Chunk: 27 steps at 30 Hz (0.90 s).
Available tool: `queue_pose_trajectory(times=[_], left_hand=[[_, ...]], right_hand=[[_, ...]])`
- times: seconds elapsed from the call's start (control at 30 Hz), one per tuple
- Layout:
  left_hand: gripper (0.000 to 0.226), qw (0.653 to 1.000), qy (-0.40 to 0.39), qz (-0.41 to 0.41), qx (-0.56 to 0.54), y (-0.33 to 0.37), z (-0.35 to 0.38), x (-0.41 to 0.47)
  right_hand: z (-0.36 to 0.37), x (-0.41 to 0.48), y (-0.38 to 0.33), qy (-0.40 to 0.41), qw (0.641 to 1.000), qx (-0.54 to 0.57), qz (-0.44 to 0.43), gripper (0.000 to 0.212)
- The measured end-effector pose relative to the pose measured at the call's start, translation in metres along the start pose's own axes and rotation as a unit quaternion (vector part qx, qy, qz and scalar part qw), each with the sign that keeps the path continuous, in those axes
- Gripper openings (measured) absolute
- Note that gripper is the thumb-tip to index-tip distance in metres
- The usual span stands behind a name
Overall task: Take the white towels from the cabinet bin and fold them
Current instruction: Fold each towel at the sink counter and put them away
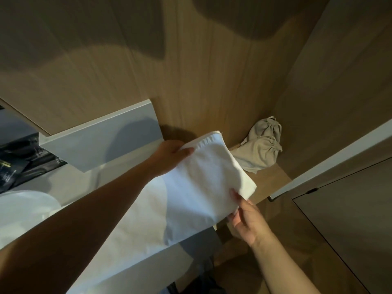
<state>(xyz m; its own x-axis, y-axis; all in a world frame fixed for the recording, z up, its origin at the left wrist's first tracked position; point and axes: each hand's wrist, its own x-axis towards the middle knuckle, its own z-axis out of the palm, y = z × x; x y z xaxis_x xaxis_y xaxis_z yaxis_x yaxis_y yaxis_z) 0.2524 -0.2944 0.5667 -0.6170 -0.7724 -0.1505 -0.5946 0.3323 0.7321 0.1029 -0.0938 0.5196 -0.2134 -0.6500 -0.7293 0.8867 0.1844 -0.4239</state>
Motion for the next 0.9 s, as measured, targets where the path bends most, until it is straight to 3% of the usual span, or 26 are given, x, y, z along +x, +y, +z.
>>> queue_pose_trajectory(times=[0.1,0.17,0.23,0.33,0.4,0.47,0.53,0.67,0.9], left_hand=[[0.045,0.991,0.062,0.044,0.111,-0.003,-0.006,-0.006],[0.04,0.979,0.101,0.076,0.161,0.0,-0.009,-0.012],[0.035,0.974,0.127,0.094,0.162,0.003,-0.015,-0.016],[0.042,0.971,0.163,0.119,0.129,0.011,-0.031,-0.028],[0.049,0.967,0.182,0.125,0.126,0.017,-0.043,-0.038],[0.041,0.966,0.198,0.112,0.125,0.023,-0.055,-0.048],[0.031,0.955,0.23,0.118,0.143,0.031,-0.071,-0.06],[0.034,0.924,0.323,0.162,0.124,0.058,-0.117,-0.09],[0.023,0.902,0.367,0.228,0.01,0.121,-0.19,-0.143]], right_hand=[[0.015,0.0,0.003,0.047,0.996,-0.015,-0.074,0.03],[0.025,-0.002,0.003,0.031,0.996,0.011,-0.088,0.024],[0.031,-0.006,0.005,0.005,0.996,0.007,-0.085,0.026],[0.032,-0.016,0.014,-0.032,0.99,-0.086,-0.103,0.041],[0.037,-0.024,0.02,-0.046,0.98,-0.125,-0.146,0.047],[0.05,-0.036,0.022,-0.028,0.966,-0.139,-0.217,0.039],[0.068,-0.056,0.021,-0.016,0.938,-0.173,-0.3,0.034],[0.11,-0.106,0.018,-0.014,0.877,-0.208,-0.433,0.026],[0.172,-0.205,-0.016,-0.025,0.737,-0.268,-0.62,0.02]])
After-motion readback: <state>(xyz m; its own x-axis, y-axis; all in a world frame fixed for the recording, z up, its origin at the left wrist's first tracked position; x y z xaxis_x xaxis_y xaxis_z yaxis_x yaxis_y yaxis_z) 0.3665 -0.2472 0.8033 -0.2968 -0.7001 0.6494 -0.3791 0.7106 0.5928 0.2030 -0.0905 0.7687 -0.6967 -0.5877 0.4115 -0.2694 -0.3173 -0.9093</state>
